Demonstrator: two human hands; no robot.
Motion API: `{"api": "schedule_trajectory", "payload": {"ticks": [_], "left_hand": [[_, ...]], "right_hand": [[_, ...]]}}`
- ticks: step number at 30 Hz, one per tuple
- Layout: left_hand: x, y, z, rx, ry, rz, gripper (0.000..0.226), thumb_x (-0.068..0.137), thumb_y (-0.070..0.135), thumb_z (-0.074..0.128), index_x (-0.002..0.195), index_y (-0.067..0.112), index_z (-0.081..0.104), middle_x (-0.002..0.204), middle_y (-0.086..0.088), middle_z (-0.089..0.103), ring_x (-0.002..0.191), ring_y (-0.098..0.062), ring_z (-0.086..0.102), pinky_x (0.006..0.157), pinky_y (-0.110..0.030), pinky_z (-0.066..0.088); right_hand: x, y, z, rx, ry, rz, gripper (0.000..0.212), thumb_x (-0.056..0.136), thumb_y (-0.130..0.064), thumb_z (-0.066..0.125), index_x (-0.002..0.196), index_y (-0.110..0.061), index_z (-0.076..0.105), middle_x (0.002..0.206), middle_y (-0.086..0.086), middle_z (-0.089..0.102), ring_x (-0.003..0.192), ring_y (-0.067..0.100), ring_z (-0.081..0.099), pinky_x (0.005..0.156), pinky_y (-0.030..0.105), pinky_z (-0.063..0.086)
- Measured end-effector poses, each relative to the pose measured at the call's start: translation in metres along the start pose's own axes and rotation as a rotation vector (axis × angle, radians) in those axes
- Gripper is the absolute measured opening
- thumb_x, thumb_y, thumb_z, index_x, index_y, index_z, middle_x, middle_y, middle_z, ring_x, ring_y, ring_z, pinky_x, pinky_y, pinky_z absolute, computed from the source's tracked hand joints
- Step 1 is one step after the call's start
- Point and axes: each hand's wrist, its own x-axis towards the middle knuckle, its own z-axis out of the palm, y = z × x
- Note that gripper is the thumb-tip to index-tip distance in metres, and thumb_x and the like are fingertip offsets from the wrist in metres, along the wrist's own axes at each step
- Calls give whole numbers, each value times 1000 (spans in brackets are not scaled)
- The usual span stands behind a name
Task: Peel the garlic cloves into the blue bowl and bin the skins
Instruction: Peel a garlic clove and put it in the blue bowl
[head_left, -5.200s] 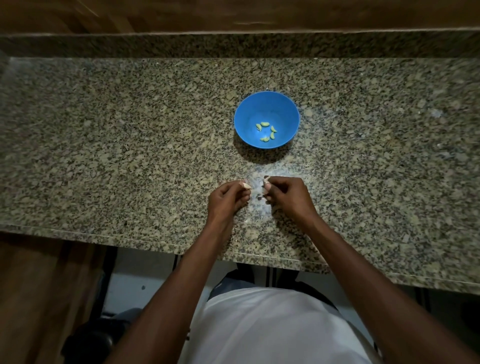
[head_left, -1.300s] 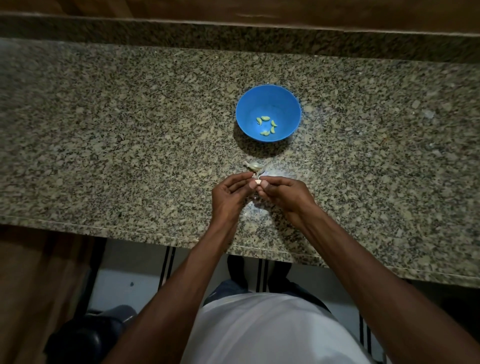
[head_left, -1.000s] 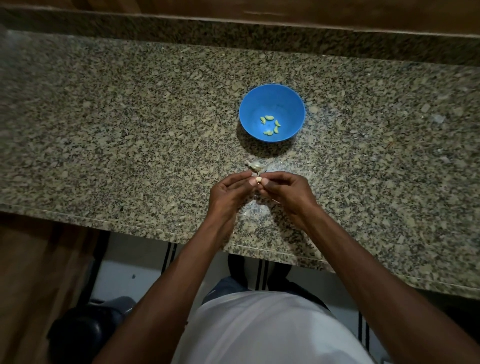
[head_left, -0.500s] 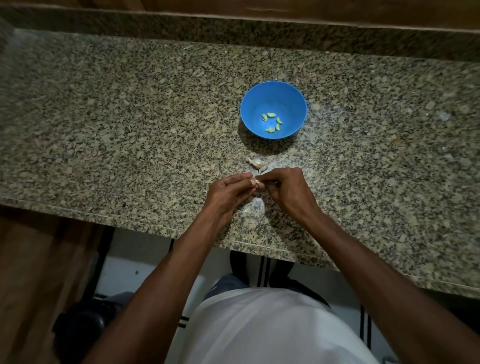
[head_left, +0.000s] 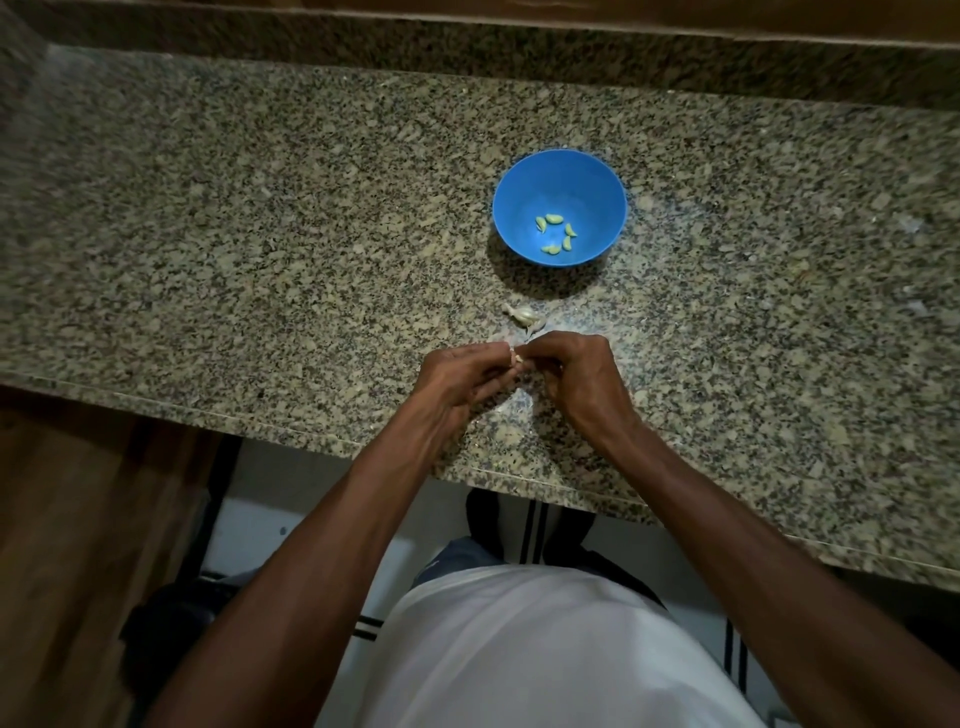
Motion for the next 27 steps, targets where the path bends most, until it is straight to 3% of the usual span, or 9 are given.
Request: {"api": "schedule_trajectory", "payload": {"ticks": [4,9,14,18,21,24,27], "left_hand": [[0,-4,0,8,31,31,20,84,-6,78,104,-9,74,98,-25,77,81,-28,78,74,-28,65],[0,-7,-1,96,40,107,12,88,-3,76,100,-5,75,90,-18,77,71,-17,73,69,-21,63],[4,-11,2,104,27,135,18,91,1,75,108,-6,74,94,-17,75,74,-17,71,68,-21,61],[8,-16,0,96,17,125,19,90,3,77,107,-5,75,97,-19,75,74,-16,69,66,-22,59],[10,-21,-3,137,30,141,16,92,2,75,106,-4,75,102,-23,75,77,-19,68,74,-28,60],[11,-26,-7,256,96,205,13,88,-1,75,100,3,75,99,-21,77,83,-26,71,89,-42,61],[10,-26,-7,332,125,258,14,86,0,76,99,5,74,93,-15,77,83,-24,72,86,-40,62]], "right_hand": [[0,-2,3,-27,8,-17,38,80,16,70,107,-7,82,91,8,79,78,18,74,68,40,62],[2,-2,3,256,-59,278,21,92,-5,75,110,-15,83,97,-3,82,83,6,77,80,37,66],[-2,1,5,486,-95,408,30,97,-12,75,125,-20,77,98,-1,81,89,18,79,82,43,66],[-4,2,8,672,-57,493,21,95,-4,74,115,-8,78,99,9,81,91,30,78,82,49,65],[-6,3,6,917,4,631,25,95,0,73,120,1,73,108,18,79,101,37,77,90,48,64],[-7,6,7,991,-37,710,27,95,-3,73,122,1,72,114,16,78,110,37,75,98,50,60],[-8,8,11,1039,-41,764,26,95,-4,73,121,0,73,117,14,78,113,35,73,102,53,57]]}}
